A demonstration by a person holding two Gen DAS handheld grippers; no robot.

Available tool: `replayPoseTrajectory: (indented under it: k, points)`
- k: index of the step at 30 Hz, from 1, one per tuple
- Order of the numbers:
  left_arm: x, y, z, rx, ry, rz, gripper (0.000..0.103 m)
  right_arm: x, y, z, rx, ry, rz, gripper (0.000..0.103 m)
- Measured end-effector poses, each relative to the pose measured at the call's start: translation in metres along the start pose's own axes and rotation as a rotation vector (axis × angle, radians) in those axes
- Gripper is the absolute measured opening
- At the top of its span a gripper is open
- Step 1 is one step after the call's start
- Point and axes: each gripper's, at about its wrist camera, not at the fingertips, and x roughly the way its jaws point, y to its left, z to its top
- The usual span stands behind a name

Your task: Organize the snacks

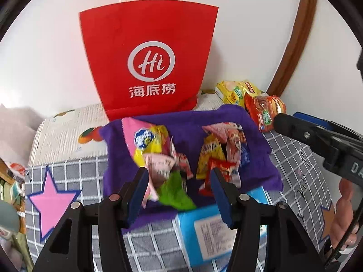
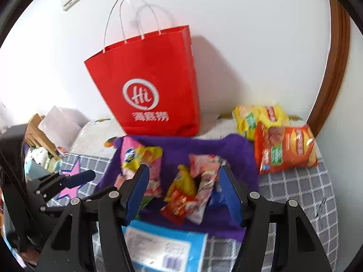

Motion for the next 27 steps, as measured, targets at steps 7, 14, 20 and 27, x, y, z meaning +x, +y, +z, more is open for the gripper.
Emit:
replayPoseTrajectory:
  k: [7,14,20,27]
  points:
    - [-0.033,-0.003,-0.040,-0.008,-0.022,-0.039,0.060,-0.024,0.019,-0.041,0.005,0.025,-0.043,0.079]
    - [-0.057,-0.006,-0.084,-0.009,-0.037,-0.021,0.064,-0.058,0.028,-0.100,0.026,-0.017,-0.112,0.091]
    - [-0.090,-0.015,-0.114,-0.001,-0.095,0.011,0.072,-0.088,0.036,-0.141,0.044,-0.012,-0.137,0.094]
    - [-0.136,-0.031,-0.140,-0.006,-0.159,-0.015,0.079,-0.134,0.040,-0.175,0.090,-0.047,-0.137,0.094]
